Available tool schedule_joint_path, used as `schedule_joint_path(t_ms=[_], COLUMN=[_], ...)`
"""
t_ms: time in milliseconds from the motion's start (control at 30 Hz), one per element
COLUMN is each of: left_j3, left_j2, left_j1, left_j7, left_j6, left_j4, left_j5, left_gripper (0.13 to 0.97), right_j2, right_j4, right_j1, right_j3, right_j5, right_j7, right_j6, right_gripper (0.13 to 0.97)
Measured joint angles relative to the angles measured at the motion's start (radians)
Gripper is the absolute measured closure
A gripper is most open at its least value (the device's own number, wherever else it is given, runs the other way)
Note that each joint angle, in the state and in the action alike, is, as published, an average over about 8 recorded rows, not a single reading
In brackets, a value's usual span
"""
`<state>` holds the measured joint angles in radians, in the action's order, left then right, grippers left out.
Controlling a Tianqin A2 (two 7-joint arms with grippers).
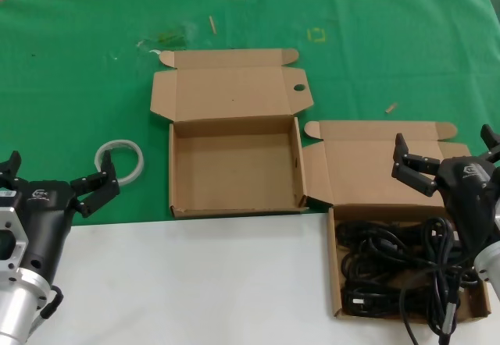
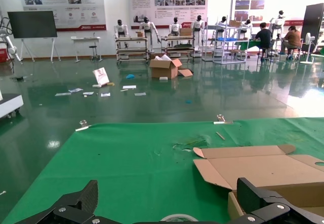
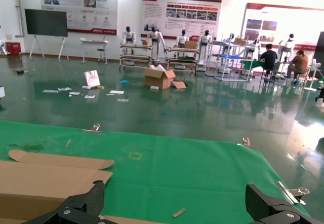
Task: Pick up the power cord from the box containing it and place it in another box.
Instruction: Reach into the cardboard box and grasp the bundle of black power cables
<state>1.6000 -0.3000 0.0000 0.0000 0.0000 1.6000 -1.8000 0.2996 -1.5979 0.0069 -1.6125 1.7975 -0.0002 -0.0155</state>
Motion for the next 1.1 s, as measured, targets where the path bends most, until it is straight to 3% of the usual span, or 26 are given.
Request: schedule_joint_path(t_ms=[1100], left_j3=[0.000], left_j2=[0.000], left_j1=[0.000], left_j7=[0.000], left_j6=[0.000], left_j4=[0.000], left_j5=[0.000], left_gripper=[0.132], right_j2=[0.000], right_j4=[0.000], right_j1=[0.000], right_j3=[0.000], right_j5=[0.000], right_j7=[0.000], right_j6=[0.000], right_gripper=[0.129])
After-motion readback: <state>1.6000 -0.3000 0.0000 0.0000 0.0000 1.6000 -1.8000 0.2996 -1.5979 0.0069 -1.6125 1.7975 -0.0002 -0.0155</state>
